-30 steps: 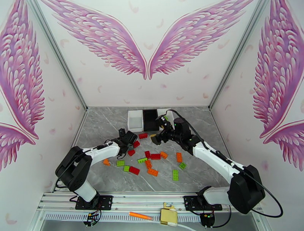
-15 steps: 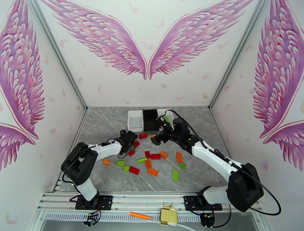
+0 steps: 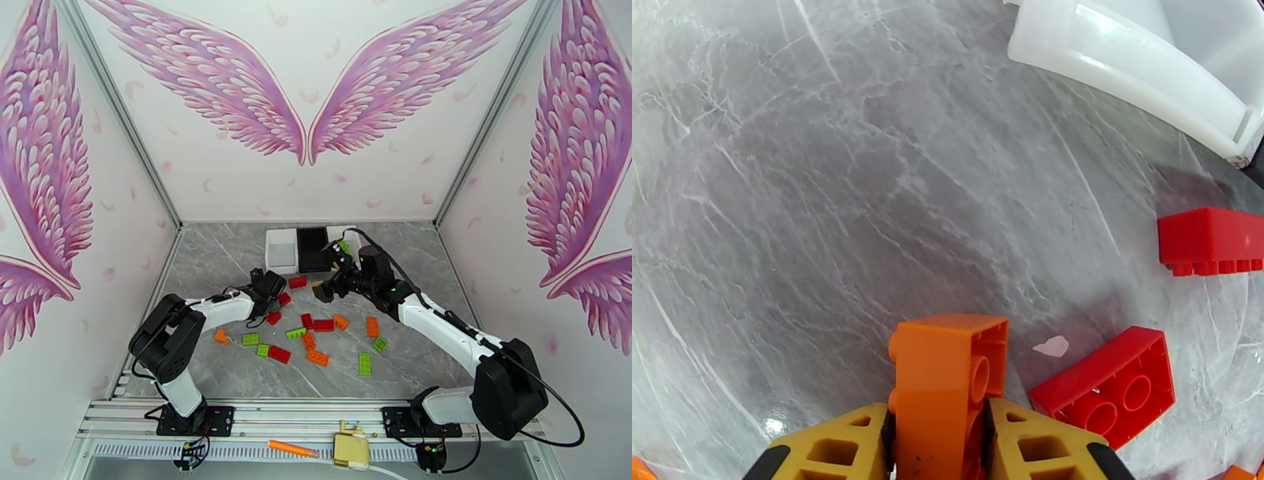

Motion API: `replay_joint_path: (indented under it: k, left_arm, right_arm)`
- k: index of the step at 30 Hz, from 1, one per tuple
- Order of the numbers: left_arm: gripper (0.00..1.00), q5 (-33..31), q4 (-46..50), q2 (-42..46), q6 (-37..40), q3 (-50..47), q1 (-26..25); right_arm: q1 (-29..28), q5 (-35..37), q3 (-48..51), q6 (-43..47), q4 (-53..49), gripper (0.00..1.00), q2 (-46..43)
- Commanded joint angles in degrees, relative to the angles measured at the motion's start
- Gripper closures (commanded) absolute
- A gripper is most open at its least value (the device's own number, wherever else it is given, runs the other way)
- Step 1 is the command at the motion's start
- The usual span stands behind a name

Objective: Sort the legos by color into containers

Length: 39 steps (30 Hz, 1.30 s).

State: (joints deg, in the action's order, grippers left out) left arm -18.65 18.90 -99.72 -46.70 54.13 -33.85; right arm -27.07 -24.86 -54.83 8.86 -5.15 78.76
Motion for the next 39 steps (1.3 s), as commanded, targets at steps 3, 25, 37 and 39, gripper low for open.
replay_joint_path:
  k: [3,25,37,39]
  left_arm:
    - [0.7,-1.7,2.2,4.0,0.8,1.5,-0.3]
    - [0.7,-3.3,0.2,-9.7,13.4,33.8,4.2]
    - [0.68,-0.7,3.4,-23.8,16.0,49.2,7.0]
    - [0.66,-0.6,3.6,-24.5,16.2,50.2,7.2]
  right_arm:
    - [-0.7,-1.6,-1.5,-1.2,0.1,0.01,-0.9]
    - [-0.9,-1.6,-1.5,-4.7,7.7,0.01,1.7]
    - [-1.0,3.2,-0.4,-6.3,9.7,0.01,1.3]
    - [-0.9,7.2,-0.7,-7.5,8.9,0.01,1.3]
